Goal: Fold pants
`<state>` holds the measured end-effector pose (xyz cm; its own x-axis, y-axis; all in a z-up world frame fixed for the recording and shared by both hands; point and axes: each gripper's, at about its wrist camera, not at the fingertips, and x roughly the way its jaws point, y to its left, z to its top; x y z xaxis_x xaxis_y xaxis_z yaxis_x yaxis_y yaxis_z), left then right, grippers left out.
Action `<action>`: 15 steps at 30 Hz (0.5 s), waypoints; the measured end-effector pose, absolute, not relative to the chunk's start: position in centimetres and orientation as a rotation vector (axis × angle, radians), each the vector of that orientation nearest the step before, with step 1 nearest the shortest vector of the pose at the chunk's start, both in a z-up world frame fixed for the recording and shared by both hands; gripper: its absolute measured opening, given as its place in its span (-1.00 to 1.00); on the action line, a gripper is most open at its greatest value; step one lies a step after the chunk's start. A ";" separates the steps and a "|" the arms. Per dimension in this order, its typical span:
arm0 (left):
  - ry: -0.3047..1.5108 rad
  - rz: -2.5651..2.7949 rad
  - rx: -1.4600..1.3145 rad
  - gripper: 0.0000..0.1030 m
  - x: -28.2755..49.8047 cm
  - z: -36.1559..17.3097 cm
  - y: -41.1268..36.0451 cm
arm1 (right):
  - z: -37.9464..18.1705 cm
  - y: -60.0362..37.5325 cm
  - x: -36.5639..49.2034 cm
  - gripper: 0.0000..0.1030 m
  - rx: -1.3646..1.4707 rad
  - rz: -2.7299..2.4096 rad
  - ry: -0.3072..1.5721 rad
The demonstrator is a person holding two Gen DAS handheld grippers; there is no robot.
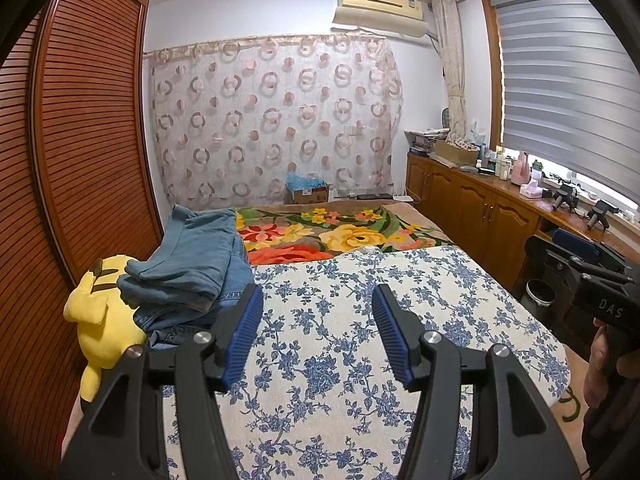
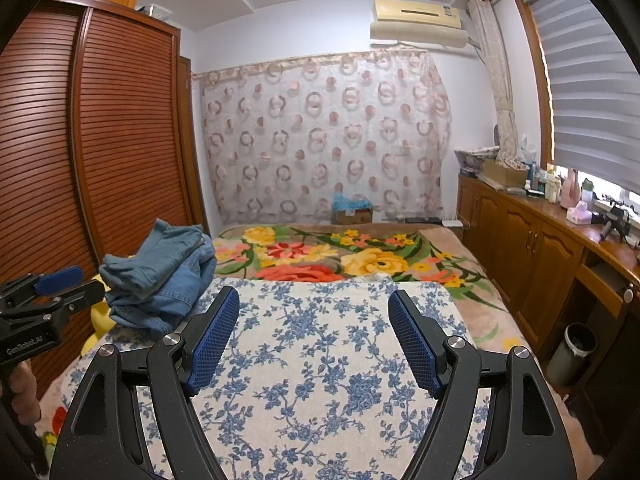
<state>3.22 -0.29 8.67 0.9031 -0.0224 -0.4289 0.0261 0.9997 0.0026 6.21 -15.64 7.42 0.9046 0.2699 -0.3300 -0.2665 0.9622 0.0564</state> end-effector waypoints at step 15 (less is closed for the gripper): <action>0.443 -0.025 0.008 0.12 3.2 8.6 -0.3 | 7.4 -15.6 6.2 0.53 0.008 0.277 0.342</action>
<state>3.22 -0.27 8.61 0.9032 -0.0227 -0.4286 0.0261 0.9997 0.0022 6.23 -15.64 7.42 0.9046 0.2694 -0.3304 -0.2666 0.9623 0.0545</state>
